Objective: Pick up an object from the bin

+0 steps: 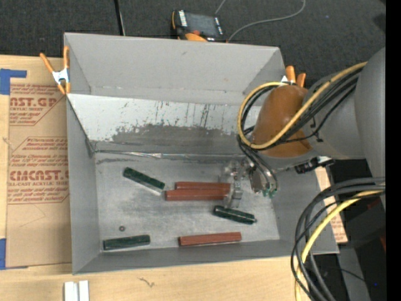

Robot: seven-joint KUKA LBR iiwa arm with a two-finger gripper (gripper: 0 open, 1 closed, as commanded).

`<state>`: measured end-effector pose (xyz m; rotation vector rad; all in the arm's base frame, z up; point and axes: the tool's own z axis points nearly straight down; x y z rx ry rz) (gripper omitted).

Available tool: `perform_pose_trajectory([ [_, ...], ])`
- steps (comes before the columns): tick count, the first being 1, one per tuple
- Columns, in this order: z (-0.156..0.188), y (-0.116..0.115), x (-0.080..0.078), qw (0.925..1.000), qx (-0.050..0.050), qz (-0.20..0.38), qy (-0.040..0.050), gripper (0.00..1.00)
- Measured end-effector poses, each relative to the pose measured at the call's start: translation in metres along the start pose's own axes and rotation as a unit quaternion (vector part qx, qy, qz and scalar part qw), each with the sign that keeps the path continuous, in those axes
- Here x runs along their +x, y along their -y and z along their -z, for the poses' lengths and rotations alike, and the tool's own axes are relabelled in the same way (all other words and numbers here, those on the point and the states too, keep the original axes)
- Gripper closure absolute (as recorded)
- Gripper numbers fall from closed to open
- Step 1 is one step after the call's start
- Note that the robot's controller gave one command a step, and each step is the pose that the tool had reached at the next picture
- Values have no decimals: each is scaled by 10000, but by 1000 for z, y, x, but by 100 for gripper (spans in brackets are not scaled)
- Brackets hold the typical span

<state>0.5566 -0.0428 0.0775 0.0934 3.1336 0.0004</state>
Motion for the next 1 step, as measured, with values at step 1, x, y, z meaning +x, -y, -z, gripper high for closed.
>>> perform_pose_trajectory([
  [1,155,8,15,10000,1,55,21,100],
])
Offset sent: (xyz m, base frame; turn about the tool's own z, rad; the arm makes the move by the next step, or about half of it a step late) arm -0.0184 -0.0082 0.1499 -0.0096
